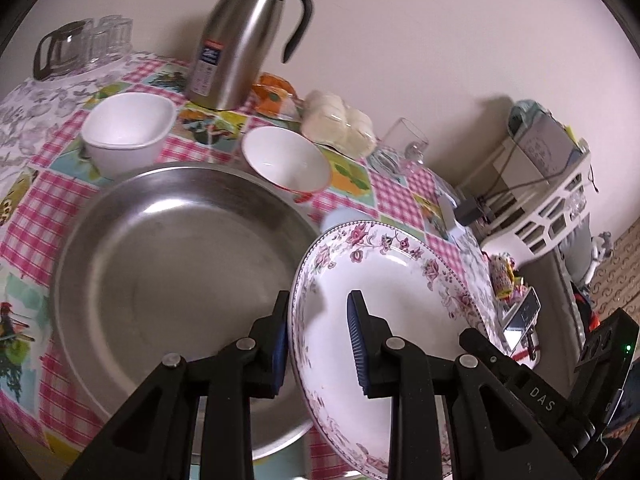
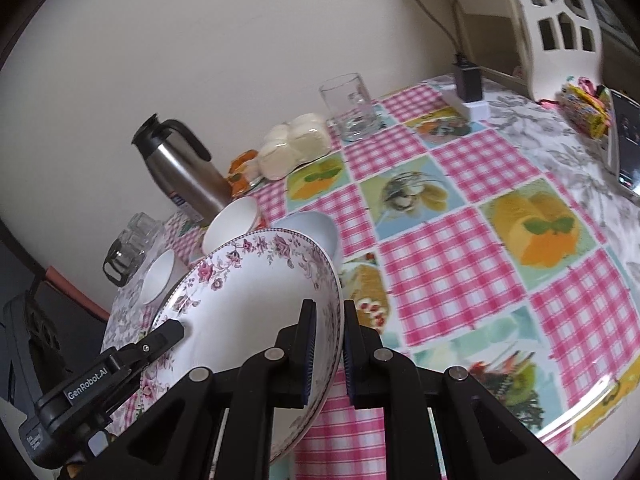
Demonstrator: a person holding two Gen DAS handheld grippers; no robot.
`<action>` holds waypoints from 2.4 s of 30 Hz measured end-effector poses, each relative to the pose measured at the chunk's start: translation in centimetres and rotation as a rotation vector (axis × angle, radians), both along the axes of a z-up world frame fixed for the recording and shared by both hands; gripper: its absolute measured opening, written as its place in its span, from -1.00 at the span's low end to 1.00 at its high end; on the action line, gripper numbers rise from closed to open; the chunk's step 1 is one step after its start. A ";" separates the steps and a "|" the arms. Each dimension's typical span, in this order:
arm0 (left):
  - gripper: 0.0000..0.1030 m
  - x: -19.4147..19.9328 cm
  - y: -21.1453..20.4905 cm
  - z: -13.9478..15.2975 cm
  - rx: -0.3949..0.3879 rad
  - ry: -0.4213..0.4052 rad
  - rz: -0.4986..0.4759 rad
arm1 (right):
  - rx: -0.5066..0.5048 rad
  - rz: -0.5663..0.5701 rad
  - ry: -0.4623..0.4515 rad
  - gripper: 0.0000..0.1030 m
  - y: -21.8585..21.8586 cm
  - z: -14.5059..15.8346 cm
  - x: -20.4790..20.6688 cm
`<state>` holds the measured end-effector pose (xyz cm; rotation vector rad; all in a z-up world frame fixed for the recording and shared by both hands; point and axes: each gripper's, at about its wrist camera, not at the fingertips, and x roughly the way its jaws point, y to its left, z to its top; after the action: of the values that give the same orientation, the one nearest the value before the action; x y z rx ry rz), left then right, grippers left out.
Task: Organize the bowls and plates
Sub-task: 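Lift the floral plate with both tools and carry it over the steel basin, then lower the floral plate into the steel basin with both tools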
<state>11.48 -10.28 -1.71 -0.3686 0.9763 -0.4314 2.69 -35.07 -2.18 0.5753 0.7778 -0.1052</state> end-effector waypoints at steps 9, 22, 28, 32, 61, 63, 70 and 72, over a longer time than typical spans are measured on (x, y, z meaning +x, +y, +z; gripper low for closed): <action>-0.47 1.3 4.4 0.3 -0.003 0.008 0.049 | 0.007 0.051 -0.004 -0.74 4.0 0.0 2.1; -0.47 3.2 10.4 0.0 -0.031 0.025 0.141 | -0.001 0.130 -0.014 -0.74 9.8 -0.3 5.4; -0.35 4.1 11.4 -1.1 -0.027 0.056 0.160 | -0.018 0.142 -0.007 -0.74 11.4 -0.9 6.4; -0.35 4.8 11.5 -2.2 -0.032 0.083 0.159 | -0.025 0.137 0.008 -0.74 11.7 -1.6 6.9; -0.34 6.2 10.0 -5.6 0.035 0.138 0.146 | -0.056 0.115 0.106 -0.73 11.4 -5.5 8.7; -0.34 6.2 10.1 -5.6 0.037 0.141 0.148 | -0.075 0.123 0.110 -0.73 11.7 -5.5 8.7; -0.35 6.1 10.4 -5.6 0.036 0.151 0.162 | -0.089 0.132 0.121 -0.74 11.7 -5.5 8.7; -0.35 6.0 10.6 -5.6 0.028 0.154 0.167 | -0.090 0.134 0.121 -0.74 11.7 -5.5 8.7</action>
<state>17.51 0.32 -7.35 -0.4598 1.0906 -0.2400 11.39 -23.38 -7.69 0.4334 0.9227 -0.0521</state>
